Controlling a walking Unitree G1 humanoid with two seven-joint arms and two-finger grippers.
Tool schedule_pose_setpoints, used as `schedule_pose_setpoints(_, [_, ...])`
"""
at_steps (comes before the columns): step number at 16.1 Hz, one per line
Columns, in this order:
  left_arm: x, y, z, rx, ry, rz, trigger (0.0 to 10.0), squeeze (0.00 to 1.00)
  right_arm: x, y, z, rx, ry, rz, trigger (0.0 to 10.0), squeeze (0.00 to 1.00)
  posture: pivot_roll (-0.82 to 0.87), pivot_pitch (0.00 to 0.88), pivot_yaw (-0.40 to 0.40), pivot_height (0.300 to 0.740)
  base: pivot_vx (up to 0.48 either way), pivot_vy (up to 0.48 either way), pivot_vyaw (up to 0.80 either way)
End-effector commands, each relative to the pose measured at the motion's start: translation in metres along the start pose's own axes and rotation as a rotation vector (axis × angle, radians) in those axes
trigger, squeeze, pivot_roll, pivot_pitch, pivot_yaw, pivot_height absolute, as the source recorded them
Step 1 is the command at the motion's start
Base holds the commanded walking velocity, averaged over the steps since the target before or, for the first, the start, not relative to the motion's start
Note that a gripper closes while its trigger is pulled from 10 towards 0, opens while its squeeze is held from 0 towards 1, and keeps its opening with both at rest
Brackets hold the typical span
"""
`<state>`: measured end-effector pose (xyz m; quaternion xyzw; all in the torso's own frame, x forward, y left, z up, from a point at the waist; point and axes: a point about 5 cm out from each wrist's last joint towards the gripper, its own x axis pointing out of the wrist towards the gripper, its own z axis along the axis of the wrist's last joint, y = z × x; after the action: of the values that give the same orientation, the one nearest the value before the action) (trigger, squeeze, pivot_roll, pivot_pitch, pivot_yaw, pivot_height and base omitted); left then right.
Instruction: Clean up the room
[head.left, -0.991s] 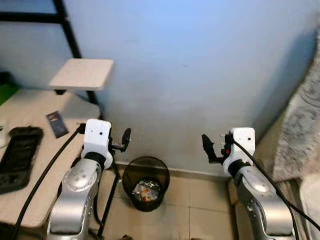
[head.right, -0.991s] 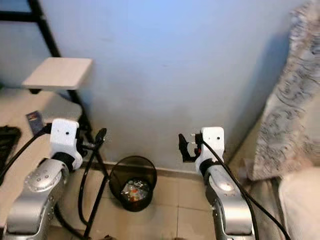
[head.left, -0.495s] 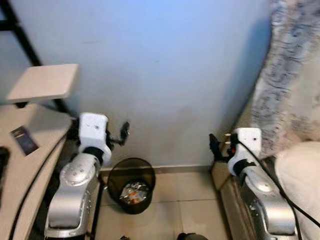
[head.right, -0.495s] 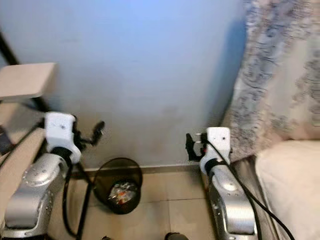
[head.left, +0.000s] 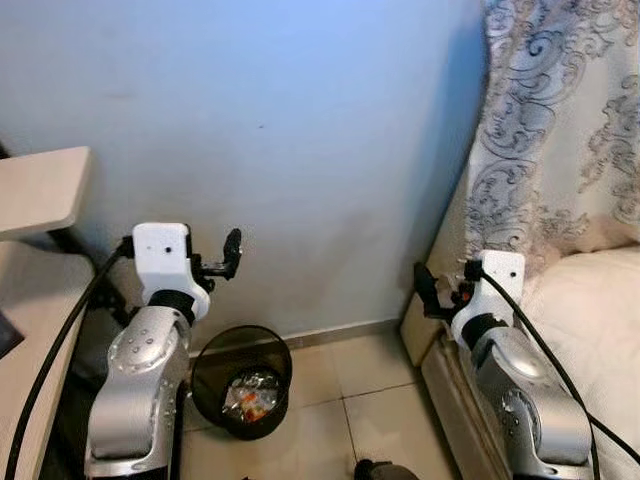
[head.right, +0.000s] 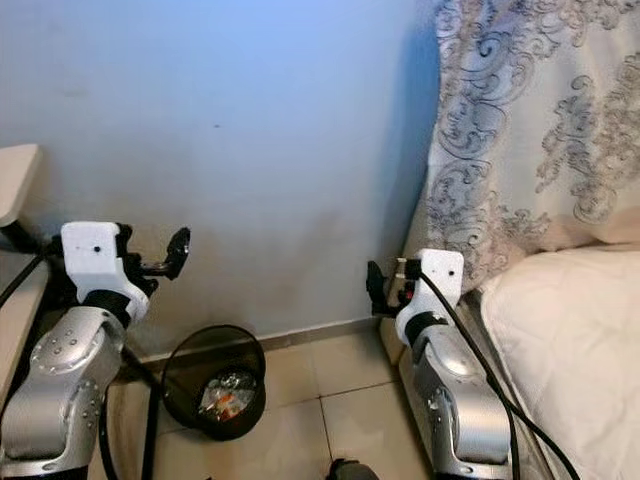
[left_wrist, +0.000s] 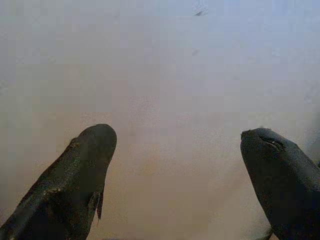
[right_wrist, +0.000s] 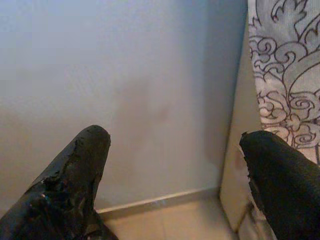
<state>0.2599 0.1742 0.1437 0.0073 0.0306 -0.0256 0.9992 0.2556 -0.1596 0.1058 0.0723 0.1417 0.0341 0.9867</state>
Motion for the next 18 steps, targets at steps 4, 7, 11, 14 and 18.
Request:
schedule_pose_setpoints(4, [-0.008,-0.004,-0.013,0.146,0.1,-0.117,10.0,0.0,-0.006,-0.012,0.008,-0.067,-0.023,-0.043,10.0,0.0,0.02,0.0,0.048,0.74,0.0,0.0,-0.8])
schedule_pose_setpoints(7, [-0.01,-0.003,-0.015,0.21,0.083,-0.12,10.0,0.0,-0.012,-0.023,0.001,-0.086,-0.003,-0.117,10.0,0.0,0.02,0.0,0.042,0.74,0.0,0.0,-0.75])
schedule_pose_setpoints(11, [-0.015,-0.002,-0.021,0.176,0.122,-0.164,10.0,0.0,-0.016,-0.023,0.002,-0.118,-0.054,-0.106,10.0,0.0,0.01,0.0,0.044,0.74,0.0,0.0,-0.73])
schedule_pose_setpoints(14, [-0.016,-0.004,-0.022,0.171,0.116,-0.168,10.0,0.0,-0.018,-0.023,0.001,-0.092,-0.042,-0.084,10.0,0.0,0.0,0.0,0.051,0.74,0.0,0.0,-0.75])
schedule_pose_setpoints(18, [-0.019,-0.004,-0.026,0.128,0.138,-0.157,10.0,0.0,-0.023,-0.024,-0.002,-0.103,-0.028,-0.093,10.0,0.0,-0.02,0.0,0.053,0.74,0.0,0.0,-0.76])
